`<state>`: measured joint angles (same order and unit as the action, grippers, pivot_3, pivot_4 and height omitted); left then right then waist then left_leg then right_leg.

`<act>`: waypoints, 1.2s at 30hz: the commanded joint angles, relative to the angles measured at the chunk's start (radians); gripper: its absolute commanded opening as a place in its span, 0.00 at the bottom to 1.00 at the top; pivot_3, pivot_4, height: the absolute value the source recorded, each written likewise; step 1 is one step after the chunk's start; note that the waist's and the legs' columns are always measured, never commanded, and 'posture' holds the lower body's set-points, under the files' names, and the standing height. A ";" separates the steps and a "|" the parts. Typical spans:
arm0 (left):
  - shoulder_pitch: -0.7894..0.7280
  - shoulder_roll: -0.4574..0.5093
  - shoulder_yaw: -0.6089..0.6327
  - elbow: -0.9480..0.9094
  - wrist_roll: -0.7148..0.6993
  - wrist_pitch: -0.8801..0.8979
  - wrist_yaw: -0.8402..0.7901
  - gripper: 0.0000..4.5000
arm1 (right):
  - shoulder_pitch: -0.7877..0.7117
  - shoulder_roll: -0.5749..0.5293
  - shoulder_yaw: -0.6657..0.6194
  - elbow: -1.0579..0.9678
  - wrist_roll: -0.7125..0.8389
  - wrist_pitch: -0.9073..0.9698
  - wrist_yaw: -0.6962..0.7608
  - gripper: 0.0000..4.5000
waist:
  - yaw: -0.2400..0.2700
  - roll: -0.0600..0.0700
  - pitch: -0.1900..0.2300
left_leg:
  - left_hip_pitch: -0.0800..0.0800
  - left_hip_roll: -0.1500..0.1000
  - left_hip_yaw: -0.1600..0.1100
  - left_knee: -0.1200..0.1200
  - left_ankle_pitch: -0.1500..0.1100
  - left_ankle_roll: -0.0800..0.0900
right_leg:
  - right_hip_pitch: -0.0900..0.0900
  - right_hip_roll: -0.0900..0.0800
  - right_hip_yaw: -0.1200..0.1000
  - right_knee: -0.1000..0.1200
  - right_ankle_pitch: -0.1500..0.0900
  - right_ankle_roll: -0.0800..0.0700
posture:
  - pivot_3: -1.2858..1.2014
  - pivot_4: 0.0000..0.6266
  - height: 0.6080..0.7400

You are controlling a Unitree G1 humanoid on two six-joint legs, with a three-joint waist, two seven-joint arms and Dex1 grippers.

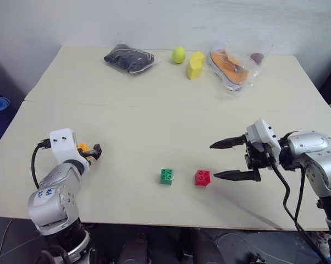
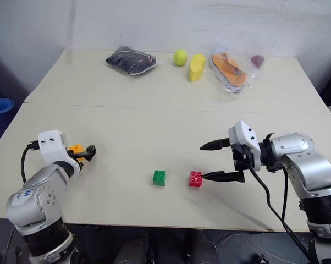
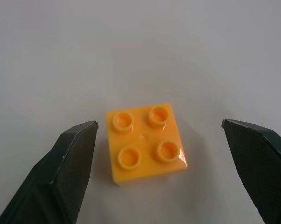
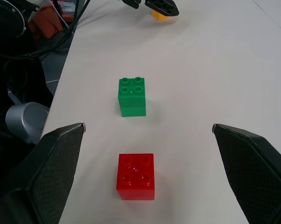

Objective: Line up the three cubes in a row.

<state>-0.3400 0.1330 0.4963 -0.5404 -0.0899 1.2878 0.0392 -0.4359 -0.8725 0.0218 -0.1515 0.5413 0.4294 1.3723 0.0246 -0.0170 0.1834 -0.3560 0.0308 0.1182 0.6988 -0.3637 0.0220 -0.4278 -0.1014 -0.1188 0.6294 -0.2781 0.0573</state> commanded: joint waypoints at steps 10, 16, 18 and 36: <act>0.035 0.039 -0.039 -0.053 0.008 0.041 0.003 0.34 | 0.011 -0.001 -0.055 -0.038 0.034 0.018 -0.034 1.00 | -0.001 0.000 0.000 | 0.000 0.000 0.000 0.000 0.000 0.000 | 0.000 0.000 0.000 0.000 0.000 0.000 | 0.52 0.24 1.00; 0.132 0.432 -0.233 0.002 -0.201 -0.197 -0.531 0.34 | 0.020 -0.022 -0.058 -0.036 0.034 0.023 -0.014 1.00 | -0.004 0.000 0.000 | 0.000 0.001 0.000 0.000 -0.001 -0.002 | -0.001 0.000 0.000 0.000 -0.001 -0.002 | 0.52 0.24 1.00; 0.165 0.573 -0.284 0.048 -0.245 -0.378 -0.775 0.34 | 0.038 -0.032 -0.064 -0.035 0.032 0.021 -0.002 1.00 | -0.004 0.001 0.000 | 0.001 0.001 0.000 -0.001 -0.001 -0.003 | -0.001 0.000 0.001 -0.001 -0.001 -0.002 | 0.52 0.24 1.00; -0.336 0.707 -0.712 0.910 -0.106 -1.241 -1.636 0.34 | 0.271 -0.064 -0.211 -0.229 0.095 0.099 -0.118 1.00 | -0.007 0.004 0.002 | -0.001 0.002 0.003 0.000 -0.002 -0.001 | -0.002 0.005 -0.001 0.000 -0.001 -0.002 | 0.52 0.24 1.00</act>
<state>-0.6576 0.8344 -0.2136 0.3561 -0.2104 0.0969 -1.5019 -0.1683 -0.9229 -0.1441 -0.3448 0.6159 0.5282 1.2672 0.0172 -0.0131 0.1853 -0.3574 0.0323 0.1212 0.6985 -0.3659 0.0212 -0.4302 -0.0969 -0.1200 0.6289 -0.2795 0.0550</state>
